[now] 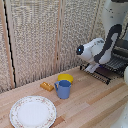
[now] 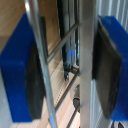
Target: Position your gripper near the tray handle while precisely lining it up. Firmly yet gently grip the handle, ensuring a strong hold. Slide the tray into the oven in a steady manner until it's entirely inside. Relinquish the handle as it sits within the oven and extract your gripper with care.
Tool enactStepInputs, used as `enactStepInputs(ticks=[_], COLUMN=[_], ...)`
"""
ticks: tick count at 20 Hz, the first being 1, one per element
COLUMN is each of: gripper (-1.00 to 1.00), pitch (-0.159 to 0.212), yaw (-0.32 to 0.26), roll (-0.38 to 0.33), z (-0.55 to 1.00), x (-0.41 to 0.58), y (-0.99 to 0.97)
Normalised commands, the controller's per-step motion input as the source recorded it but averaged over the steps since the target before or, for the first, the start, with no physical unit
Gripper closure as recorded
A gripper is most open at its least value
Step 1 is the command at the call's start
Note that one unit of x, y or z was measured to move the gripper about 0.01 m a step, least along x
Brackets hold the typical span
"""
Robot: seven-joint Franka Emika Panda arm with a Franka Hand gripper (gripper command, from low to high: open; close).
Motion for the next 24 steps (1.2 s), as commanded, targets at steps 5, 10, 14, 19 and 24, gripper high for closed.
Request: enactStepInputs(ticks=[5, 10, 14, 19, 24], gripper=[1.00, 1.00, 1.00, 1.00, 1.00], pitch=[-0.023, -0.027, -0.008, 0.000, -0.002], yaw=[0.036, 0.017, 0.011, 0.018, 0.021], roll=[0.098, 0.131, 0.127, 0.056, 0.000], z=[0.61, 0.79, 0.69, 0.29, 0.18], x=[-0.056, -0.042, -0.019, -0.069, -0.120], y=[-0.77, -0.72, -0.72, -0.94, -1.00])
